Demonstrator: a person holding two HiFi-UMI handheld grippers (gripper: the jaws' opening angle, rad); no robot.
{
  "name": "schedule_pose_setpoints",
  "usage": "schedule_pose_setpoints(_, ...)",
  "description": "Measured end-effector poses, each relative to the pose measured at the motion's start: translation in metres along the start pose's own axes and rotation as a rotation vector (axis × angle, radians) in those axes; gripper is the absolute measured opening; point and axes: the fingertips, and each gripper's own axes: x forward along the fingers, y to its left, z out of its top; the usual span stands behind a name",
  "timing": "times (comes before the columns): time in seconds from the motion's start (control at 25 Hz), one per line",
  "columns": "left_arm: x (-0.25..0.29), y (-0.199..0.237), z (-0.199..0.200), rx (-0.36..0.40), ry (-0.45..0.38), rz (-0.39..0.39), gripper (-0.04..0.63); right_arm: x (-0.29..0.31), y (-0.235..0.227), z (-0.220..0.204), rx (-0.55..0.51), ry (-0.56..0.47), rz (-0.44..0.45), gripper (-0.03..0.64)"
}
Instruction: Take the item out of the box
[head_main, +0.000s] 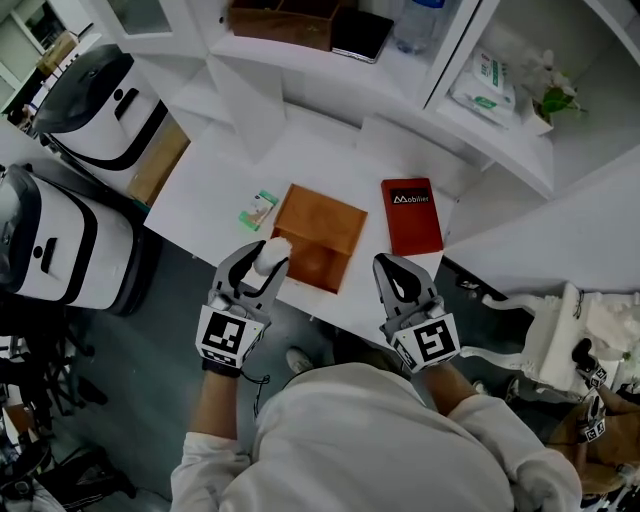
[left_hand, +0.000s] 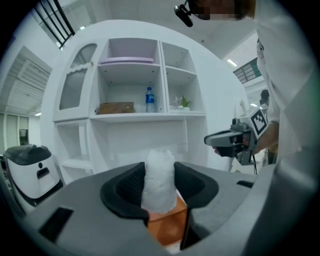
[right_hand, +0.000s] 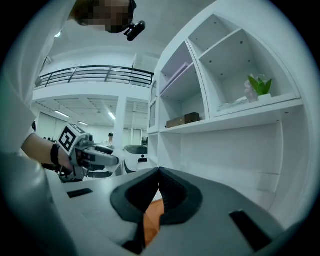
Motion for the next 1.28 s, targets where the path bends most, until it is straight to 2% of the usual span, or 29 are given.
schedule_pose_setpoints(0.32,-0.047,0.011,0.033,-0.046,-0.106,0.103,0.183,-0.001,0.011,0.012,-0.02,-0.021,0.014,0.023)
schedule_pose_setpoints(0.6,-0.079,0.016,0.04,-0.1,-0.162,0.168,0.184,-0.004,0.018,0.019,-0.038,-0.033,0.023,0.023)
schedule_pose_setpoints(1.28,-0.091,0.015,0.037,-0.127,-0.173,0.185,0.183,-0.006,0.023,0.021,-0.043,-0.043,0.026,0.022)
